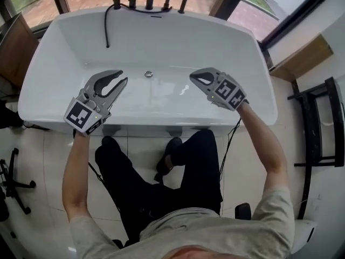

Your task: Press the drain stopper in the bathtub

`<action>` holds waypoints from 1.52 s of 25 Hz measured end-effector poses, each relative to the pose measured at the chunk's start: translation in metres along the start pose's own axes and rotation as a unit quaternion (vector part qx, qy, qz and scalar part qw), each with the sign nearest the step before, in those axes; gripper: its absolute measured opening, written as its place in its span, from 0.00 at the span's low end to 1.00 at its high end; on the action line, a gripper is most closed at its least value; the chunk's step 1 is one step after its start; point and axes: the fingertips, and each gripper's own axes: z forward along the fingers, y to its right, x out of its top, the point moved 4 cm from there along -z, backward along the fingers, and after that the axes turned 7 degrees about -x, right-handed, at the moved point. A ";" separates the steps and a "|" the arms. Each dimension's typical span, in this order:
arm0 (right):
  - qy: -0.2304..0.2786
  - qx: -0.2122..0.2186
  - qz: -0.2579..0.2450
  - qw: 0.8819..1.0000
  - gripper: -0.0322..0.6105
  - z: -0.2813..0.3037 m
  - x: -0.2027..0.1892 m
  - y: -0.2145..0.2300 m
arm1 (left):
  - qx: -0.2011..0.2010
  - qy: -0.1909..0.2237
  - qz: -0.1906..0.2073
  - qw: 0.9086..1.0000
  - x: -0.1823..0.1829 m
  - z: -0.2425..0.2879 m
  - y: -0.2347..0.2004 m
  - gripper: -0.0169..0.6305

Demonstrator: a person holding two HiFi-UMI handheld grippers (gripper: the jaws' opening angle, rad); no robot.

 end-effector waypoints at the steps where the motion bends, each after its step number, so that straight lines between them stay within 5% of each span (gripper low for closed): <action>1: -0.013 0.004 0.007 1.000 0.05 0.023 -0.007 0.008 | -0.006 -0.007 -0.002 1.000 -0.012 0.011 -0.012 0.17; 7: -0.065 0.017 0.081 0.994 0.05 0.145 -0.057 0.027 | -0.034 -0.026 -0.016 0.999 -0.076 0.050 -0.058 0.17; 13: -0.119 0.036 0.101 0.987 0.05 0.253 -0.109 0.022 | -0.034 -0.023 -0.024 0.999 -0.128 0.077 -0.091 0.16; 19: -0.160 0.045 0.087 0.982 0.05 0.346 -0.152 0.011 | -0.050 -0.022 0.027 0.998 -0.123 0.080 -0.084 0.10; 26: -0.209 0.043 0.071 0.974 0.05 0.440 -0.225 -0.007 | -0.032 -0.072 0.016 0.997 -0.135 0.079 -0.083 0.10; 30: -0.205 0.036 0.103 0.973 0.05 0.470 -0.251 -0.008 | 0.022 -0.098 0.013 0.995 -0.143 0.075 -0.096 0.10; 33: -0.196 0.040 0.123 0.972 0.05 0.496 -0.267 -0.018 | 0.013 -0.106 -0.008 0.994 -0.148 0.073 -0.093 0.10; 38: -0.196 0.040 0.116 0.973 0.05 0.532 -0.291 -0.019 | -0.005 -0.116 0.034 0.993 -0.150 0.082 -0.086 0.10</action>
